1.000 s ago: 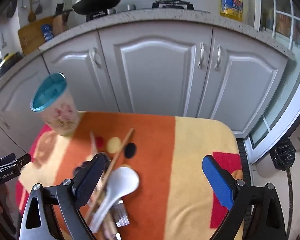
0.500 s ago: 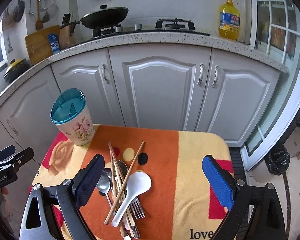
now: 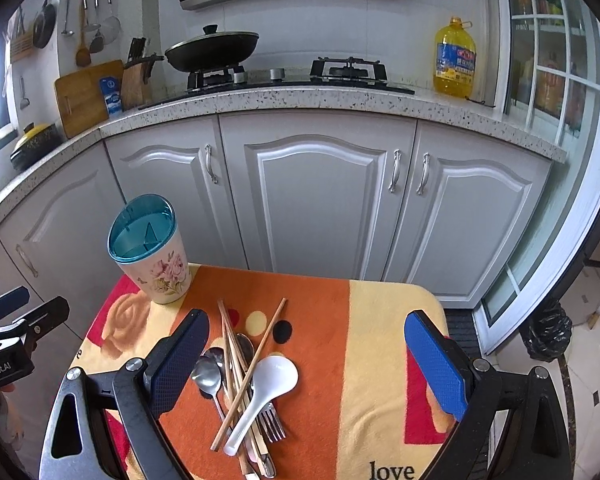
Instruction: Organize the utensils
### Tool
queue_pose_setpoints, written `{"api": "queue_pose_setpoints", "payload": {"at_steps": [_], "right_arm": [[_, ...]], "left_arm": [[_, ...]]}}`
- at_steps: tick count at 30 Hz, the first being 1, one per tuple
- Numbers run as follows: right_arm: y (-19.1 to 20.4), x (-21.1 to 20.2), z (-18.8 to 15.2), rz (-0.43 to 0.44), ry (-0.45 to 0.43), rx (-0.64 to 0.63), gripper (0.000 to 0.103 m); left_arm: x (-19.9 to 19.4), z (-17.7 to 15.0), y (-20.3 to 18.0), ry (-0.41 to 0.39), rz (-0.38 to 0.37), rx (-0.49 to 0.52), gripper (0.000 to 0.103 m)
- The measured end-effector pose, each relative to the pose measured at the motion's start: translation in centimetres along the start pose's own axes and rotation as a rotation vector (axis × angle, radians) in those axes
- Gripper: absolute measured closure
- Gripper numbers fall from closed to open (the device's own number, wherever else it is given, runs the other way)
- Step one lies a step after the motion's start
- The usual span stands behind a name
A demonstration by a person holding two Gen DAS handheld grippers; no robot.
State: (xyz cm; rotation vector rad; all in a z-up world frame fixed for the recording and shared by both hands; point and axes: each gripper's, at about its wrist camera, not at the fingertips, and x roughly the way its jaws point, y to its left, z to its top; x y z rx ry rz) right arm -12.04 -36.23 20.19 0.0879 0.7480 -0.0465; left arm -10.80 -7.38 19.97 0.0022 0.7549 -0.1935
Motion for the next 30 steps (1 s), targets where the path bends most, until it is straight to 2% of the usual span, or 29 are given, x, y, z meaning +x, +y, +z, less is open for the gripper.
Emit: {"api": "queue_pose_setpoints", "payload": {"at_steps": [9,16,30], "right_arm": [[0.9,-0.5,0.3,-0.002,-0.009,-0.037,0.005],[1.2,-0.5,0.3,0.000,-0.010,-0.043,0.005],[1.5,-0.4,0.3,-0.004,-0.002,-0.047,0.005]], "left_arm": [[-0.4,0.3,-0.1,-0.010,0.008,0.003,0.004],[-0.5,0.4,0.0,-0.018,0.046,0.013,0.004],[-0.7,0.3,0.2,-0.018,0.054,-0.007,0.004]]}}
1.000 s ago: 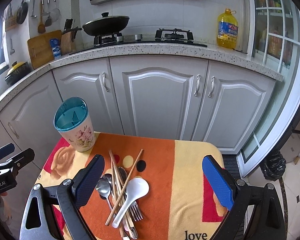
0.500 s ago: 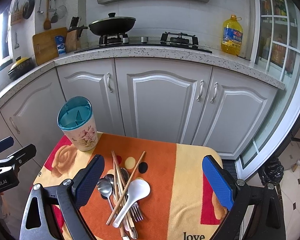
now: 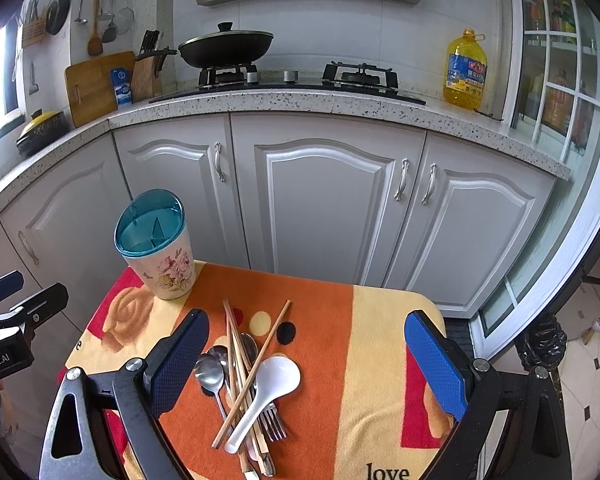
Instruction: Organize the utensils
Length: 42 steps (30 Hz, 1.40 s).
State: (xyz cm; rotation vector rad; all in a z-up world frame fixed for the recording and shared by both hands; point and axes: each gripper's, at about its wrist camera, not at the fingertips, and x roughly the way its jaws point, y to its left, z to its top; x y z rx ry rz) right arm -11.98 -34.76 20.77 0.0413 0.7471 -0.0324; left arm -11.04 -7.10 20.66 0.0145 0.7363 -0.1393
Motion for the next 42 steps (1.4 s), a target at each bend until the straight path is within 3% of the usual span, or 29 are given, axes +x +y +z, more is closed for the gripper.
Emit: {"api": "queue_pose_setpoints", "payload": {"at_steps": [42], "right_arm": [[-0.33,0.38,-0.52,0.037,0.029,0.028,0.005]], "left_arm": [[0.50,-0.40,-0.16,0.001,0.020,-0.006,0.004]]}}
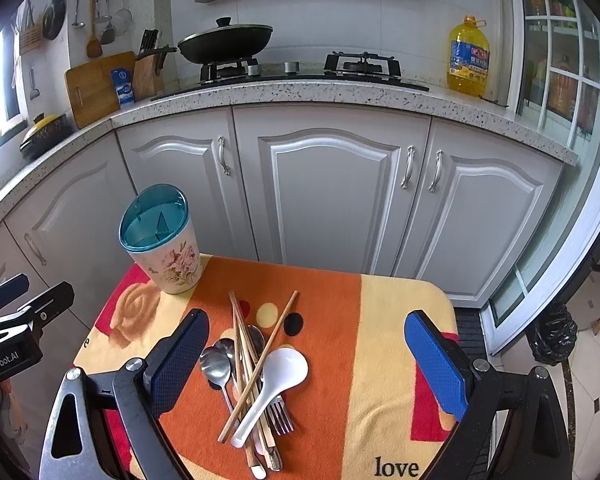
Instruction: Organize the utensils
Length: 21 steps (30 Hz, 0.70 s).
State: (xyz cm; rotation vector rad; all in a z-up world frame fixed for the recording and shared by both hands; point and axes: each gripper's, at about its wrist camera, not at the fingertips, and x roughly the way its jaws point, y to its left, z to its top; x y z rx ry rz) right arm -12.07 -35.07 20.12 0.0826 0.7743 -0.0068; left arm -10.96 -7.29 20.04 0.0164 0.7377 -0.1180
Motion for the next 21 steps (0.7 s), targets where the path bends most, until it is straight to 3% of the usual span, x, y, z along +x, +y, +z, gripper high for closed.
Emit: {"api": "queue_pose_setpoints", "payload": {"at_steps": [21], "right_arm": [[0.22,0.59,-0.03,0.005,0.023,-0.016,0.005]], "left_arm": [[0.41,-0.15,-0.54,0.012,-0.010,-0.006,0.004]]}}
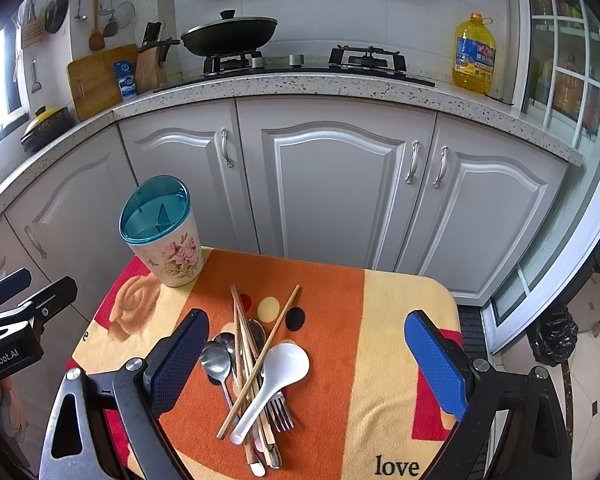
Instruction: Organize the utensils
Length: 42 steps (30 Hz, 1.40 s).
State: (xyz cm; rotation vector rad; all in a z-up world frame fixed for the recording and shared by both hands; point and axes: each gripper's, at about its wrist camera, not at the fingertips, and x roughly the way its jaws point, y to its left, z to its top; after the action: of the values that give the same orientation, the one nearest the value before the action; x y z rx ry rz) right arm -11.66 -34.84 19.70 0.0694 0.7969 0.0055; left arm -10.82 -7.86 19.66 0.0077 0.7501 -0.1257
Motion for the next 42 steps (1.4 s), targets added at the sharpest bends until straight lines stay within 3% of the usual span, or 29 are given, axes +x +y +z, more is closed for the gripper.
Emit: {"api": "queue_pose_setpoints", "payload": {"at_steps": [26,36,39,41,42], "right_arm": [[-0.4,0.7,-0.5,0.006,0.027,0.001,0.005],[-1.9,4.4,-2.8,0.065,0.121,0.028,0.005],[-2.2,6.2,-3.8,0.093,0.165,0.034,0.016],[-2.3,7.5,-4.6,0.132,0.201,0.043,0.022],[-2.3,8.0,-4.8,0.147,0.213,0.045,0.025]], "left_arm": [[0.8,-0.4,-0.4,0.033,-0.025,0.005,0.004],[4.1,-1.8,0.5,0.139,-0.125,-0.027,0.004],[5.6,-2.8,0.3,0.159,-0.156,-0.001,0.005],[6.8,-3.6,0.0,0.187,-0.180,0.021,0.012],[7.4,-3.8,-0.2,0.204,-0.201,0.033,0.023]]}}
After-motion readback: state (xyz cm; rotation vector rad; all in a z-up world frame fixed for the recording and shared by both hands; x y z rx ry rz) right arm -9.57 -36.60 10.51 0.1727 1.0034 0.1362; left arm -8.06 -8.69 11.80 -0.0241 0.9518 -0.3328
